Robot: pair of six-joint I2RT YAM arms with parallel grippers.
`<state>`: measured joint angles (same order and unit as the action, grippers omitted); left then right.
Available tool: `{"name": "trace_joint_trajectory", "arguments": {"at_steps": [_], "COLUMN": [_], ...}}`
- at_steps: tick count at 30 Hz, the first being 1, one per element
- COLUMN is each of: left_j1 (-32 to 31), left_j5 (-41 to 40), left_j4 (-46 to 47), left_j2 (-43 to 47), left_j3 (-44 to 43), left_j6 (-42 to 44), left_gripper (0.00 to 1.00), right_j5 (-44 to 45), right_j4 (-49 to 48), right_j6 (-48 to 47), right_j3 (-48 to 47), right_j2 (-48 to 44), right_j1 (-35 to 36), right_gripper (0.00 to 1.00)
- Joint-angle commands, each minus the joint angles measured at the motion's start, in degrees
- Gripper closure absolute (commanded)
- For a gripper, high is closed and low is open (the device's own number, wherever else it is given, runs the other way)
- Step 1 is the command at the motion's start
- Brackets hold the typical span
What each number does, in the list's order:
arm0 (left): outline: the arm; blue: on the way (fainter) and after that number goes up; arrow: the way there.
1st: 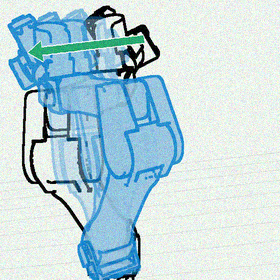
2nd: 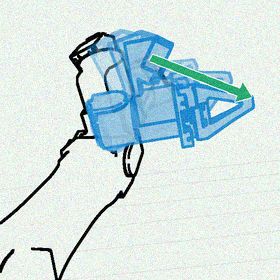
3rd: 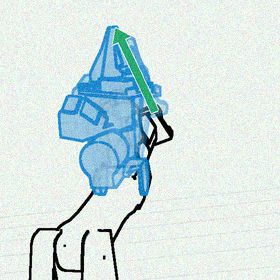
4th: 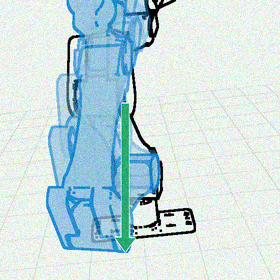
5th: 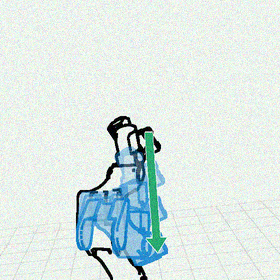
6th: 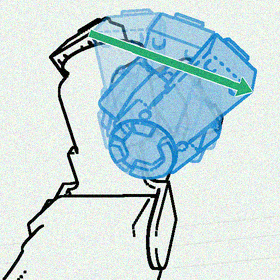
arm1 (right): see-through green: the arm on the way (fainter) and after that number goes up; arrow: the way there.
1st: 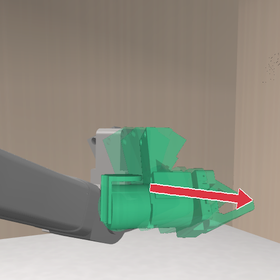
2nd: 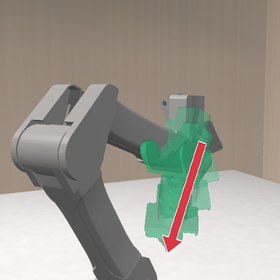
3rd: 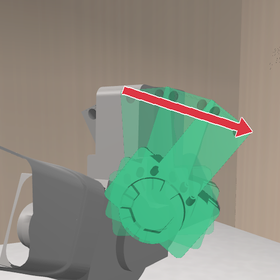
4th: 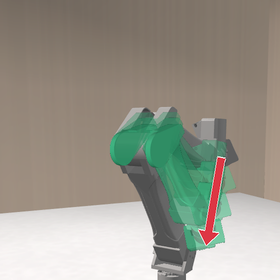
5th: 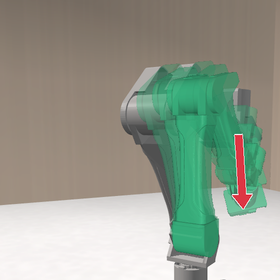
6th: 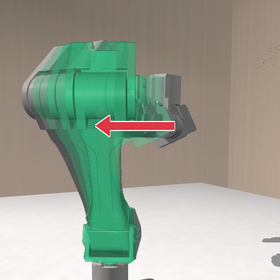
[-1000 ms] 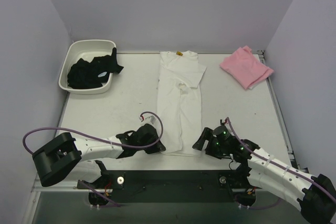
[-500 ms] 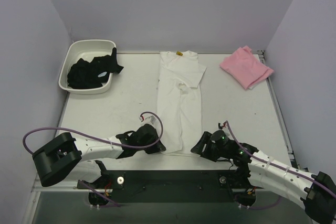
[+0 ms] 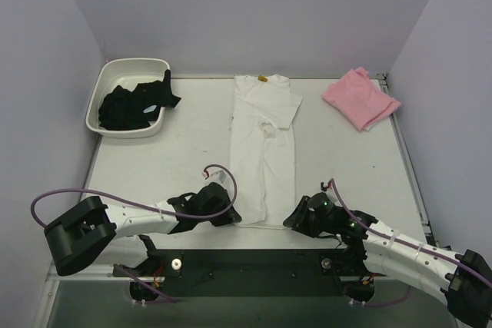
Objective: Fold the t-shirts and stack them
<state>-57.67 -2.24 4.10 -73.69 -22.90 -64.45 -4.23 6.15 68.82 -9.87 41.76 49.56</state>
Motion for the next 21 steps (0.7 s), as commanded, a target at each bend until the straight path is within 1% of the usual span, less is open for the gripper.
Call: {"name": "trace_joint_trajectory", "arguments": {"at_steps": [1,2,7,12,13,15,16,19,21], "left_j1": [-0.25,-0.25,-0.16,-0.34,-0.43,-0.60,-0.60,-0.69,-0.95], "left_j5": [-0.49,-0.57,-0.57,0.04,0.13,0.22,0.22,0.39,0.48], "left_j4": [-4.01,-5.84,-5.59,-4.89,-3.06,-2.52,-2.08,-1.20,-0.94], "left_j2": [2.49,3.11,4.26,3.91,3.73,3.20,2.94,1.80,1.18], "left_j3": [2.06,2.33,3.38,3.91,4.08,4.17,4.17,4.00,3.65], "left_j6": [0.64,0.55,0.20,-0.33,-0.33,-0.51,-0.59,-0.59,-0.59], "left_gripper": [1.00,1.00,1.00,1.00,1.00,1.00,1.00,1.00,1.00], "right_j5": [3.96,5.62,6.69,5.29,4.94,4.58,4.58,5.19,5.20], "right_j4": [6.68,6.68,5.89,3.08,1.94,1.06,0.79,1.14,1.49], "right_j6": [-1.84,-1.93,-3.25,-2.99,-2.73,-2.20,-2.02,-1.58,-1.75], "right_j3": [-0.94,-1.20,-2.52,-2.09,-1.91,-0.94,-0.68,-0.15,-0.41], "right_j2": [2.53,2.97,6.22,8.60,9.04,9.13,9.04,8.87,8.69], "right_j1": [0.27,0.27,0.19,0.36,0.27,0.71,0.89,1.24,1.33], "right_gripper": [0.66,0.68,0.72,0.79,0.80,0.84,0.86,1.00,1.00]}}
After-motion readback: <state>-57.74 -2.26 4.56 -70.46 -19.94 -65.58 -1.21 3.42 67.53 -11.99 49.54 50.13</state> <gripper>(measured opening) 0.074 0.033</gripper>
